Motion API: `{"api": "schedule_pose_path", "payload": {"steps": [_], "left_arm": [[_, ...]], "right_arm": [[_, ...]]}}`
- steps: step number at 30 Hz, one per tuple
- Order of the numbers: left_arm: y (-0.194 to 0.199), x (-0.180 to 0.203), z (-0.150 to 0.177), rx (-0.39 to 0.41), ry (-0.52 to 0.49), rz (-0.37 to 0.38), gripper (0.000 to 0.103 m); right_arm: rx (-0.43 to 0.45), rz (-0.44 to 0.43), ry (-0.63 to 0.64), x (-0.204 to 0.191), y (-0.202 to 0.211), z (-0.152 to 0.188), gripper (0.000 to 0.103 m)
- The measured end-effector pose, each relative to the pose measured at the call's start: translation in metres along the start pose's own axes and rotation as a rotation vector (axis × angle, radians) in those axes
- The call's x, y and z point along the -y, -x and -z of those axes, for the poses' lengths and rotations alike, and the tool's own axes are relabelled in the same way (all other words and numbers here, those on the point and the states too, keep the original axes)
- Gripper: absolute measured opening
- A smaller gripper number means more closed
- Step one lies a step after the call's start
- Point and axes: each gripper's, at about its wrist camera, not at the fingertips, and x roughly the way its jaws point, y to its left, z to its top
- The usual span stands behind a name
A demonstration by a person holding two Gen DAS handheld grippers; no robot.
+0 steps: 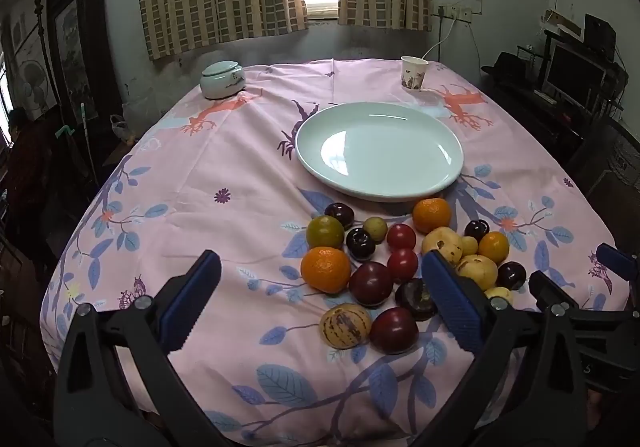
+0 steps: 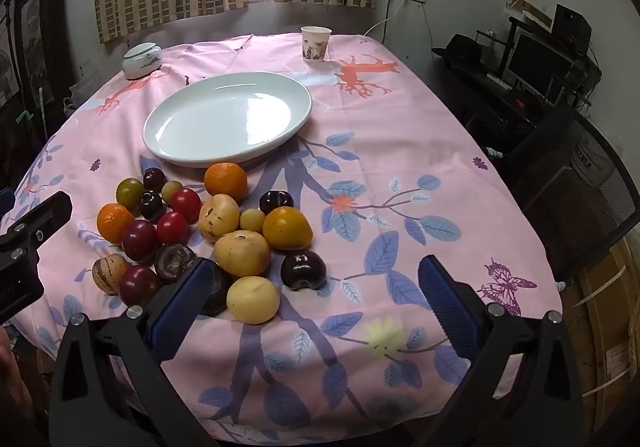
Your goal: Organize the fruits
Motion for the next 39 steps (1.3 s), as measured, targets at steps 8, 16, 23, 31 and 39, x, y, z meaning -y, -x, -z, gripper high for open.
{"api": "schedule_pose_path", "payload": {"steps": [8,16,23,31,39], "left_arm": [[0.0029,0.0021,0.0011,-0.001,-0.010,-0.006,0.101],[0.0005,-0.0029,0.0024,-0.007,0.005,0.001,0.101],[0.0004,-0.0027,0.0028,-0.008,0.004,0.000,0.101],[0.0002,-0.0026,0.0026,-0.010,0.005,0.000,0.101],[0.0000,-0.0029,0.0023,-0.012,0.005,0.001,0.101]], "right_arm": [[0.002,0.005,0.003,-0.0027,0.0021,0.0001,0.102],[0.003,0.007,0.008,-0.0043,0.0032,0.0008,0.102],[0.003,0.007,0.010,-0.0055,0.0034,0.0010,0.102],[0.003,0.007,0.011,-0.0059,0.0030,0.0015,0.102],[0.003,0.010,0.013,-0.0087,0.0041,0.0015,0.102]]}}
